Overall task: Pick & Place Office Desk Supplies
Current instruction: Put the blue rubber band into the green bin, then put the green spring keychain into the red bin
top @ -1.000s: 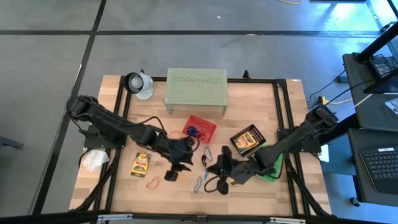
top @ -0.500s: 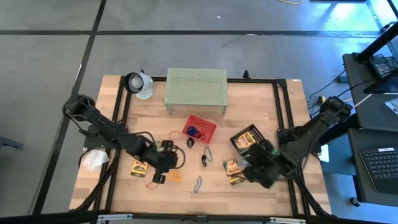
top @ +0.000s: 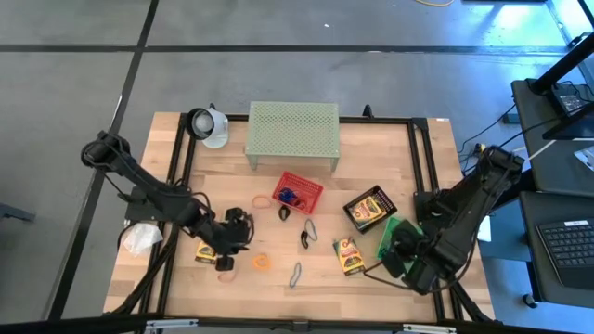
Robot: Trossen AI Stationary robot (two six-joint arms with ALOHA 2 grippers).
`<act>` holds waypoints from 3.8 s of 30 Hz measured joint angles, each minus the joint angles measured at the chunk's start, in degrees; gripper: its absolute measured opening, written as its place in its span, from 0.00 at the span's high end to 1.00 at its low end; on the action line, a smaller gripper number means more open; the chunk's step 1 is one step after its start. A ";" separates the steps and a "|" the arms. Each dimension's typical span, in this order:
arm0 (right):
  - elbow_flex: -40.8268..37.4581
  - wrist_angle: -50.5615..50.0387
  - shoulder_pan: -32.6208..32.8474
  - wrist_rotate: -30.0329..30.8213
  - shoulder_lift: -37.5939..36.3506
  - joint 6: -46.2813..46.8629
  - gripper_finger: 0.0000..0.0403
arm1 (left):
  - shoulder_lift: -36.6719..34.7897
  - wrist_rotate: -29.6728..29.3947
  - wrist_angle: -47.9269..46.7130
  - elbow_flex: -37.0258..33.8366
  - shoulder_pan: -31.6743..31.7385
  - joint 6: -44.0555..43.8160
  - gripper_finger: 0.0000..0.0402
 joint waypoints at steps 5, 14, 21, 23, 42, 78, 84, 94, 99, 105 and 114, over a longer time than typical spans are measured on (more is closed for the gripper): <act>0.00 -1.11 -0.12 -5.22 2.87 0.92 1.00 | 0.41 0.14 -1.18 0.00 -2.11 -0.68 0.81; -2.53 -1.44 -2.55 -7.13 5.09 1.84 1.00 | 0.39 3.05 -1.04 0.00 -2.58 -1.51 0.81; -4.39 1.58 -2.89 -7.18 5.38 2.77 0.91 | 0.39 3.84 -1.05 0.00 -2.58 -2.02 0.79; -4.39 1.34 -2.89 -6.98 5.38 2.88 0.87 | 0.39 3.89 -1.05 0.00 -2.58 -2.02 0.79; -3.85 -2.44 -3.26 -14.02 4.95 0.59 0.49 | 0.39 4.85 -1.07 0.00 -2.50 -1.99 0.76; 3.03 8.18 -2.55 22.83 4.65 -1.89 0.64 | 3.93 -2.22 -5.00 0.02 7.49 -1.37 0.71; 7.83 13.04 -3.46 37.40 4.65 -17.59 0.64 | 6.33 3.82 -5.61 0.02 14.10 -6.11 0.62; 11.30 13.24 -8.39 45.07 4.65 -33.17 0.64 | 9.20 7.45 -15.42 1.99 21.66 -8.45 0.62; 11.15 13.32 -11.20 42.03 4.82 -35.55 0.64 | 9.22 8.60 -19.10 3.45 23.65 -4.87 0.62; 11.13 13.31 -12.57 40.78 4.90 -37.71 0.64 | 9.22 9.04 -28.20 3.48 23.69 -1.54 0.62; 11.13 13.31 -13.18 40.75 4.89 -38.28 0.64 | 11.58 5.55 -27.78 3.48 22.96 -0.40 0.62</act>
